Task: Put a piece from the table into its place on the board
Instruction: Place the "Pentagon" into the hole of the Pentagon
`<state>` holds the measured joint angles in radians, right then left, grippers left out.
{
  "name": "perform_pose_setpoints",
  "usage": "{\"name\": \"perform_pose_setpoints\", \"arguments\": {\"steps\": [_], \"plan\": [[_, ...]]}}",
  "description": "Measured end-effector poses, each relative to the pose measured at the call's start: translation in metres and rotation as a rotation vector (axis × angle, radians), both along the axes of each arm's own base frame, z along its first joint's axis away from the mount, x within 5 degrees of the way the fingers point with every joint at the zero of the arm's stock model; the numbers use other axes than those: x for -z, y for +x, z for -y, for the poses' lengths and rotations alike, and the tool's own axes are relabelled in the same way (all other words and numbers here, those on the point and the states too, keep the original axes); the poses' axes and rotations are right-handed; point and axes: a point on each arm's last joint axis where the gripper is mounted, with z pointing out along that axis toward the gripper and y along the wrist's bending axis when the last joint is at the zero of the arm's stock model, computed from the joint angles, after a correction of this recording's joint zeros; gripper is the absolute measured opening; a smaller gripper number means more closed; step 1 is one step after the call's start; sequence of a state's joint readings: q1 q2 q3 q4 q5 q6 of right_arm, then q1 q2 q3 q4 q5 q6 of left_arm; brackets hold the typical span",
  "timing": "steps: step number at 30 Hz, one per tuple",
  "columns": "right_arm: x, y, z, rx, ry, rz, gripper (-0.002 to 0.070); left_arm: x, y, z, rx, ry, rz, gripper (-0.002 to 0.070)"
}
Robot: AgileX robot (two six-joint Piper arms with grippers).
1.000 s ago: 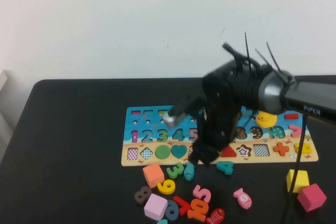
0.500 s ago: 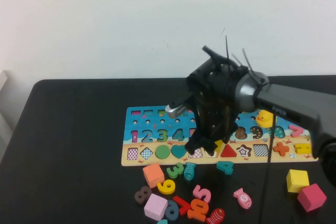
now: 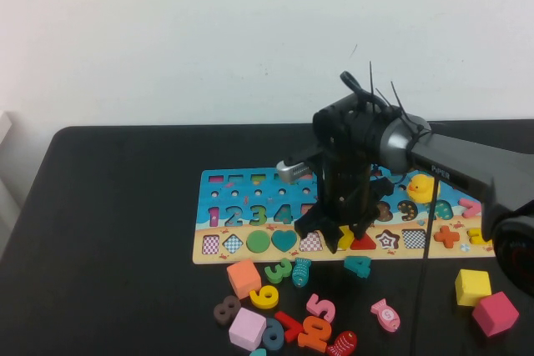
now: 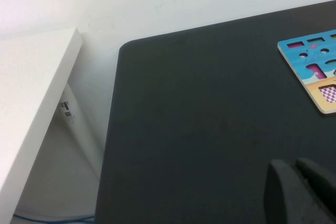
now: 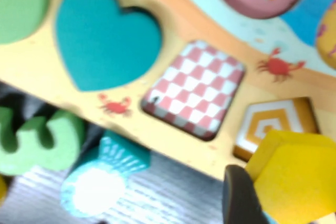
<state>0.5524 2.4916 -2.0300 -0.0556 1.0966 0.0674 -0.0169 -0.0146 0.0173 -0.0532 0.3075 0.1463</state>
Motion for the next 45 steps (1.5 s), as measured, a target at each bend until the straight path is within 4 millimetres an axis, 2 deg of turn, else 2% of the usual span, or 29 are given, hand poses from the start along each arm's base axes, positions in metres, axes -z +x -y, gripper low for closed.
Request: {"name": "perform_pose_setpoints", "arguments": {"steps": [31,45], "plan": [[0.0013,0.0052,-0.0006,-0.034,0.039,0.031,0.0375,0.0,0.0,0.0001,0.0,-0.002,0.0,-0.0001],[0.0013,0.0052,-0.0003,0.005,0.038,0.031,0.0375,0.0,0.0,0.0001,0.0,-0.002,0.0,-0.0001]]}}
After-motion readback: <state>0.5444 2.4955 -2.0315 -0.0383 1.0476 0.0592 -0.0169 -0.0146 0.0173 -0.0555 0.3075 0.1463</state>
